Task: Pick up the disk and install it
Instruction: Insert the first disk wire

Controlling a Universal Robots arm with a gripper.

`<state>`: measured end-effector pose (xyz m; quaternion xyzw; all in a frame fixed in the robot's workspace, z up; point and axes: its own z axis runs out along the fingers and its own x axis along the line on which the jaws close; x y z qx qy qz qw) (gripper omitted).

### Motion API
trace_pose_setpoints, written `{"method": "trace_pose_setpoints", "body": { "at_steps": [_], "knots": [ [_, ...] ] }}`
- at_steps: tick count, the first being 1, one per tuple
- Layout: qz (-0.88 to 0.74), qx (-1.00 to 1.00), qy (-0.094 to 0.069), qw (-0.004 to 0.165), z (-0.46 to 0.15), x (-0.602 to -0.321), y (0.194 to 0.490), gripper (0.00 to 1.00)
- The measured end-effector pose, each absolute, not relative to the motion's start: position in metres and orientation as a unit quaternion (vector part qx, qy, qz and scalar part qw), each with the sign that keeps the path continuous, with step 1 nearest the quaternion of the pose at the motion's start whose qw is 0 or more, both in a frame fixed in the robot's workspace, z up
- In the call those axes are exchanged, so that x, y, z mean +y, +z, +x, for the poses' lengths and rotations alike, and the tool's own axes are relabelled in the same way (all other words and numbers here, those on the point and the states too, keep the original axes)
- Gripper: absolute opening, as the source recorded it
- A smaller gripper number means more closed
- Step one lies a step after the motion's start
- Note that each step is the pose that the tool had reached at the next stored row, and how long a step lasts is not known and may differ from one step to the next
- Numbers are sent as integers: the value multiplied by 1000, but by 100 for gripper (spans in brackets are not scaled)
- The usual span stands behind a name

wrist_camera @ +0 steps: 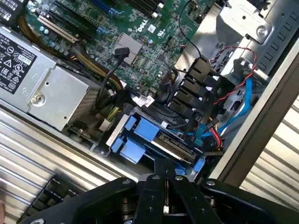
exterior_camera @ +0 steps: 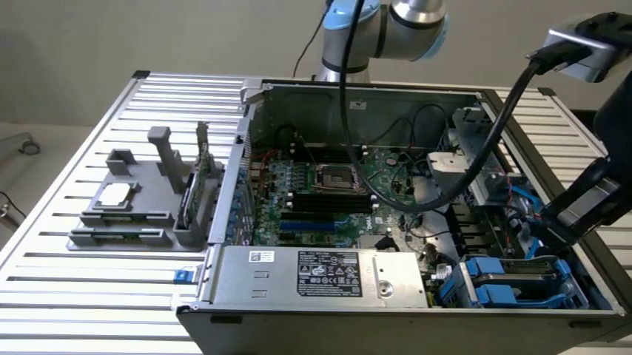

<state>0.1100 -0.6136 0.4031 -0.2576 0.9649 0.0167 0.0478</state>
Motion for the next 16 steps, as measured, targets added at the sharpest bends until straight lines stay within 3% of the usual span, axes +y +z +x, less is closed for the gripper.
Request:
{"method": "trace_pose_setpoints", "body": {
  "at_steps": [16],
  "knots": [
    [-115, 992, 10, 50, 110, -614, 403, 11]
  ]
}}
